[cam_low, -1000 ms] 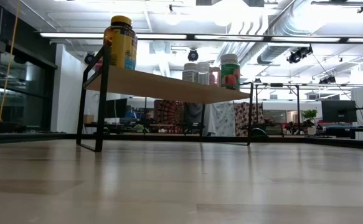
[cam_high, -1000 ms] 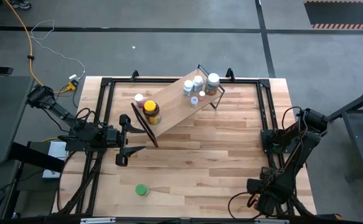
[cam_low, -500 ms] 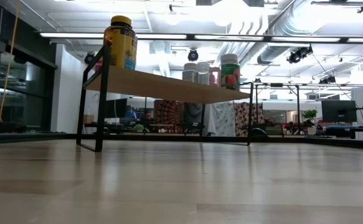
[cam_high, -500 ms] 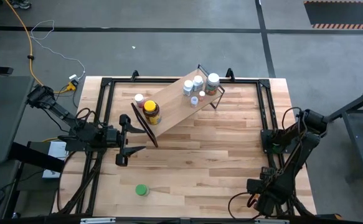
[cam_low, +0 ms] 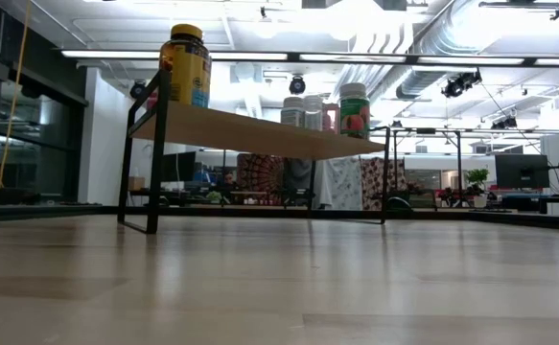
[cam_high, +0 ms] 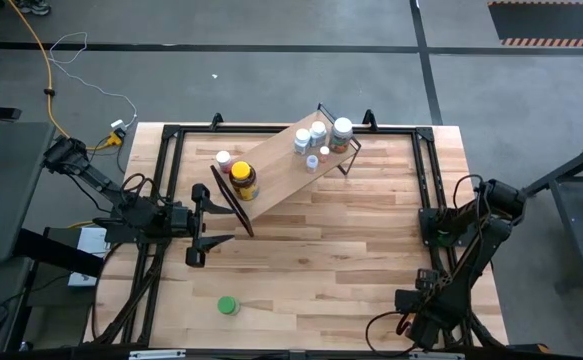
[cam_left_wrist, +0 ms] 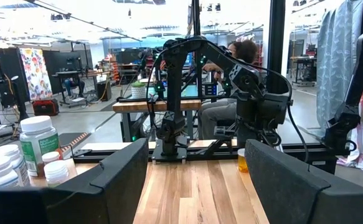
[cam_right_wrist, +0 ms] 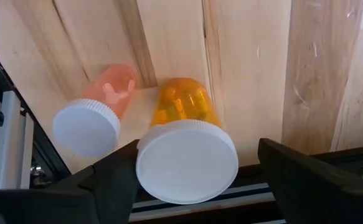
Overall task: Pick and place medicine bottles onto shelf by color
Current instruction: Put the orange medicine bottle on the shelf
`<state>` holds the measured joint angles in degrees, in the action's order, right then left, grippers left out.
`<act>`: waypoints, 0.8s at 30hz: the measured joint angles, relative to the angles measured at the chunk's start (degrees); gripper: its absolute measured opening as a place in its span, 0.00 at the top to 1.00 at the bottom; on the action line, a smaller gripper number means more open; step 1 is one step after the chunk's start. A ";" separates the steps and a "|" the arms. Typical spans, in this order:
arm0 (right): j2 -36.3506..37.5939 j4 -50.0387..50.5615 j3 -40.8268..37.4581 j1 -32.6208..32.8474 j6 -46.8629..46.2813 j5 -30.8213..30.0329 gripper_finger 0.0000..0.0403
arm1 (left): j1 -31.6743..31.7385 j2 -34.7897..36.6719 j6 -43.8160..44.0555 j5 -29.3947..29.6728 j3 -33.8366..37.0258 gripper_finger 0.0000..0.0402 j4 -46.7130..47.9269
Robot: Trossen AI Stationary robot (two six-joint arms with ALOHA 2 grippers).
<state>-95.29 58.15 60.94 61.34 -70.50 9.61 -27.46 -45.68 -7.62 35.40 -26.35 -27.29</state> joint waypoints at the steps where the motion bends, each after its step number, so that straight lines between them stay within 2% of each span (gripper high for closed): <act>1: 0.00 -0.01 0.00 0.00 0.02 0.00 0.26 | 0.00 0.00 -0.02 0.00 0.00 0.36 0.00; 16: 0.02 2.88 0.08 0.00 0.64 0.11 0.50 | -0.02 -0.02 -0.06 0.00 0.00 0.36 0.00; 20: 0.03 5.12 0.08 0.00 2.33 0.36 0.52 | -0.01 0.00 -0.06 0.00 0.00 0.36 -0.01; 24: 0.09 6.60 0.08 -0.24 3.23 0.23 0.49 | 0.00 -0.01 -0.06 0.00 0.00 0.36 0.00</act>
<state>-95.19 64.75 61.01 61.10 -67.27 9.84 -27.46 -45.69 -7.68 35.40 -26.35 -27.29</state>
